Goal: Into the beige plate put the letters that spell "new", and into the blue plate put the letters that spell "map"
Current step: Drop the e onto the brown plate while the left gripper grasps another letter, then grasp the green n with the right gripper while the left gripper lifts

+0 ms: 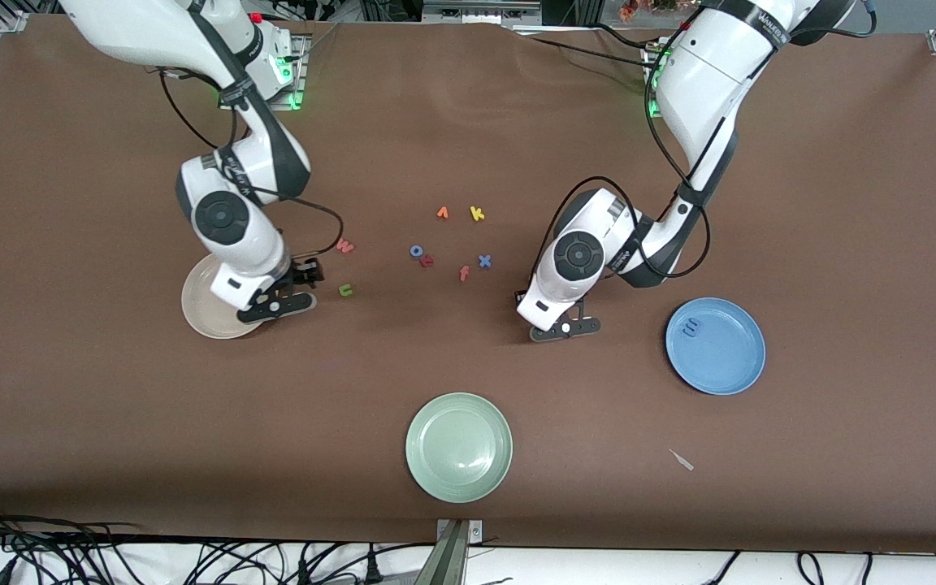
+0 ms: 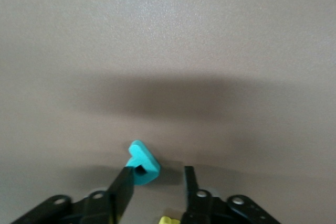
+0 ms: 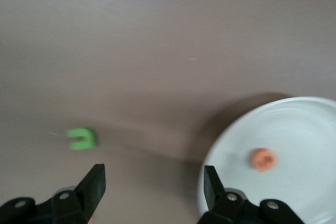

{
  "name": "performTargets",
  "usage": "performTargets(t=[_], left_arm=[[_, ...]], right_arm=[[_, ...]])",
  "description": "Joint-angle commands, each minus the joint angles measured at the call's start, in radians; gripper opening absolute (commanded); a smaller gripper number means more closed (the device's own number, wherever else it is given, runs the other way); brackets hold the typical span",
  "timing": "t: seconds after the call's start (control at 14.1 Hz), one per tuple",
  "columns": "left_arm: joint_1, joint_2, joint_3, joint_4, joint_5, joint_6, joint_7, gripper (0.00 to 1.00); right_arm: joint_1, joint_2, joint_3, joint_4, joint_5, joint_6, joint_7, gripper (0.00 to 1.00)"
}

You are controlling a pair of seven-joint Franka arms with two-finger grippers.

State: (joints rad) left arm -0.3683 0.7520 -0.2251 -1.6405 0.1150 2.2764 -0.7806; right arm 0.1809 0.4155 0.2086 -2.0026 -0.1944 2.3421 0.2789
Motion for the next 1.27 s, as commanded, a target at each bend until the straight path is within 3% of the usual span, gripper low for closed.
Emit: performTargets(t=[0.0, 0.5, 0.64, 0.78, 0.92, 1.13, 1.2], left_arm=[[-0.008, 0.021, 0.010, 0.011, 0.045, -0.012, -0.019, 0.59], [-0.003, 0.020, 0.024, 0.011, 0.067, -0.038, -0.012, 0.58], [-0.001, 0.020, 0.024, 0.011, 0.106, -0.051, -0.016, 0.58], [-0.001, 0.020, 0.024, 0.011, 0.107, -0.051, -0.017, 0.57], [-0.001, 0.020, 0.024, 0.011, 0.107, -0.054, -0.017, 0.50], [0.006, 0.015, 0.024, 0.011, 0.107, -0.055, -0.016, 0.00], [0.008, 0.013, 0.024, 0.013, 0.107, -0.055, -0.020, 0.00]], right_arm=[[0.014, 0.017, 0.022, -0.016, 0.009, 0.057, 0.084, 0.84], [0.057, 0.071, 0.020, -0.087, 0.001, 0.235, 0.105, 0.79], [0.058, 0.072, 0.020, -0.100, -0.007, 0.256, 0.105, 0.73], [0.058, 0.084, 0.020, -0.101, -0.010, 0.269, 0.105, 0.73], [0.058, 0.088, 0.020, -0.102, -0.022, 0.286, 0.103, 0.72], [0.057, 0.104, 0.011, -0.108, -0.048, 0.312, 0.103, 0.66], [0.057, 0.105, 0.009, -0.110, -0.048, 0.312, 0.103, 0.63]])
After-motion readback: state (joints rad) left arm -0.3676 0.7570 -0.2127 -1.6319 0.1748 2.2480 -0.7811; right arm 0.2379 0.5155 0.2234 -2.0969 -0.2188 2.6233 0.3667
